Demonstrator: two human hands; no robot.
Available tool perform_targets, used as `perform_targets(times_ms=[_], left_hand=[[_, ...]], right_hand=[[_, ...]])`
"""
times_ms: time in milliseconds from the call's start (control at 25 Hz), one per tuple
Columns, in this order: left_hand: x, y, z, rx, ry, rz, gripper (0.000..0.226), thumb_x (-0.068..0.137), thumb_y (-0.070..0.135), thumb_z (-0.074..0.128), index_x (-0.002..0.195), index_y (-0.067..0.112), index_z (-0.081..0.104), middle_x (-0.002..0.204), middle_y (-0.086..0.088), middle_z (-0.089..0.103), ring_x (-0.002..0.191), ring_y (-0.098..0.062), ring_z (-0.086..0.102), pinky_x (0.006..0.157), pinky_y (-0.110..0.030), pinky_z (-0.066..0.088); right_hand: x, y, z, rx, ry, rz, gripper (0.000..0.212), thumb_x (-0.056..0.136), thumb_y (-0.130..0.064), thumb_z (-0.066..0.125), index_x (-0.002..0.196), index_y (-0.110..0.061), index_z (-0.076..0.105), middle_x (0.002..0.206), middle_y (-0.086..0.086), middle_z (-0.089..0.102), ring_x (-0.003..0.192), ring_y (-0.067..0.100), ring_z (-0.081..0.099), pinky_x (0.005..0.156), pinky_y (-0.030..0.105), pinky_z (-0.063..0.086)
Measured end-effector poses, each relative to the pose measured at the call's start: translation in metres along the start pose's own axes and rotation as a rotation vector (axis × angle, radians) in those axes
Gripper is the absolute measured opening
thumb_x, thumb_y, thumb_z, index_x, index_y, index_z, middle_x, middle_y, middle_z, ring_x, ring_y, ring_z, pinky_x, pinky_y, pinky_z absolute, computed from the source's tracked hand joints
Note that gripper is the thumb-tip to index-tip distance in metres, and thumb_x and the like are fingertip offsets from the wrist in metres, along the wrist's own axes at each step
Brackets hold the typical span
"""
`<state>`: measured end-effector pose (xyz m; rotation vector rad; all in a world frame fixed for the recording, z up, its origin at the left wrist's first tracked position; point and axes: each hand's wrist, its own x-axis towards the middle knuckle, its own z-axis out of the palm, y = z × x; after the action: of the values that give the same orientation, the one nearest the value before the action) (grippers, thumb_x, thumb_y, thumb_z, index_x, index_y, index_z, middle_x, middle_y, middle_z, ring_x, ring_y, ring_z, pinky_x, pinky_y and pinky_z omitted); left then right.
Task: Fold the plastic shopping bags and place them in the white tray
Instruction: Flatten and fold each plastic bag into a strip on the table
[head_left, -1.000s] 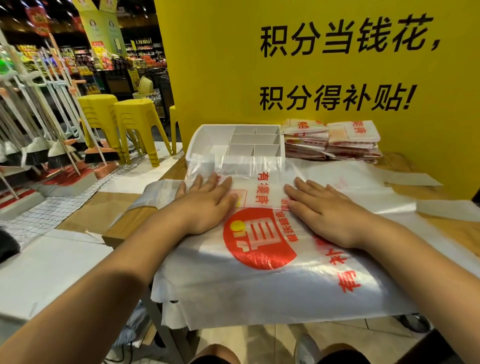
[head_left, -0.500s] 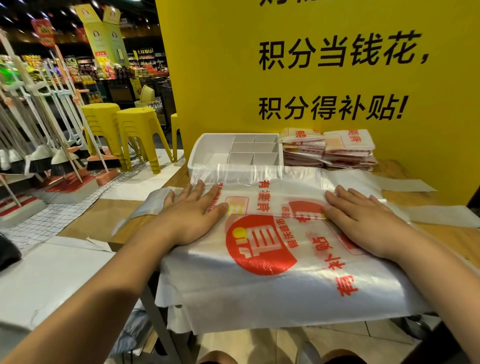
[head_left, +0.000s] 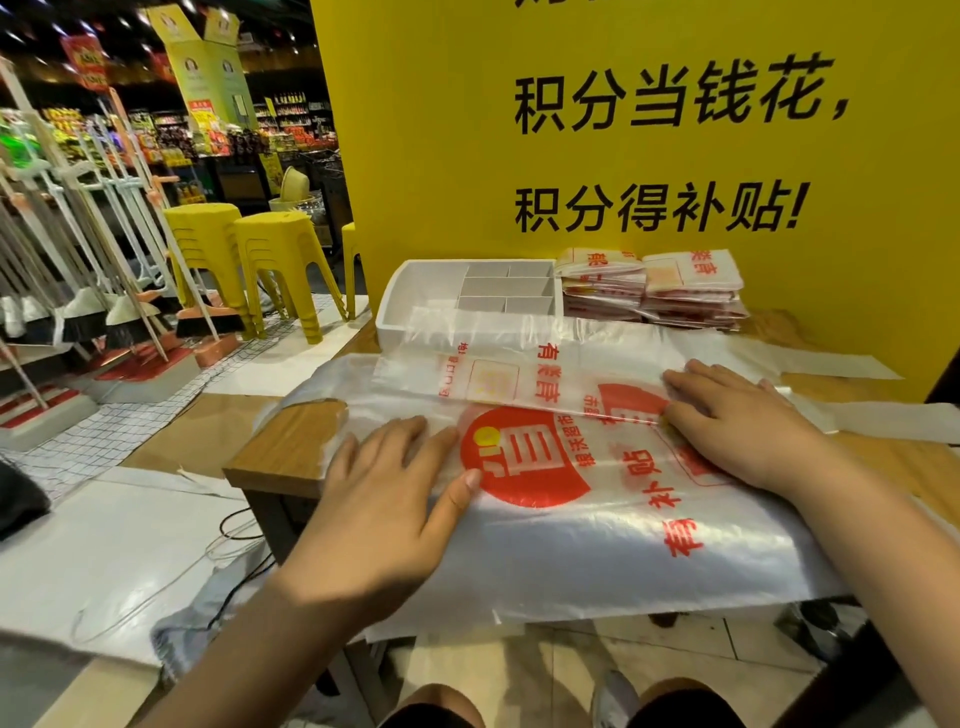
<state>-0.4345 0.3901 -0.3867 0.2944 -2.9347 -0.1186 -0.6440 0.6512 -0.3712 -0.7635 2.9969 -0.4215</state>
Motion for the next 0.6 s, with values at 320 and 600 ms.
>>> perform_targets(times_ms=[320,600], left_hand=[[0.053,-0.022,-0.011,-0.039,-0.251,0.117,0.065,0.097,0.064,0.013,0.158,0.04,0.011,0.166,0.013,0.01,0.152,-0.008,0.004,0.124,-0.04,-0.003],[-0.011,0.016,-0.01,-0.028,0.337,0.267,0.047,0.095,0.057,0.048,0.133,0.031,0.056,0.131,0.008,0.059,0.124,-0.015,0.051,0.108,-0.04,0.036]], right_hand=[[-0.005,-0.003,-0.012,-0.016,-0.125,-0.06,0.054,0.104,-0.025,0.035,0.157,-0.032,0.023,0.166,-0.001,0.011,0.153,0.015,0.009,0.124,0.044,0.007],[-0.013,-0.025,-0.001,0.046,-0.048,-0.11,0.052,0.103,-0.022,0.037,0.154,-0.033,0.032,0.164,-0.002,0.022,0.151,0.016,0.017,0.123,0.047,0.01]])
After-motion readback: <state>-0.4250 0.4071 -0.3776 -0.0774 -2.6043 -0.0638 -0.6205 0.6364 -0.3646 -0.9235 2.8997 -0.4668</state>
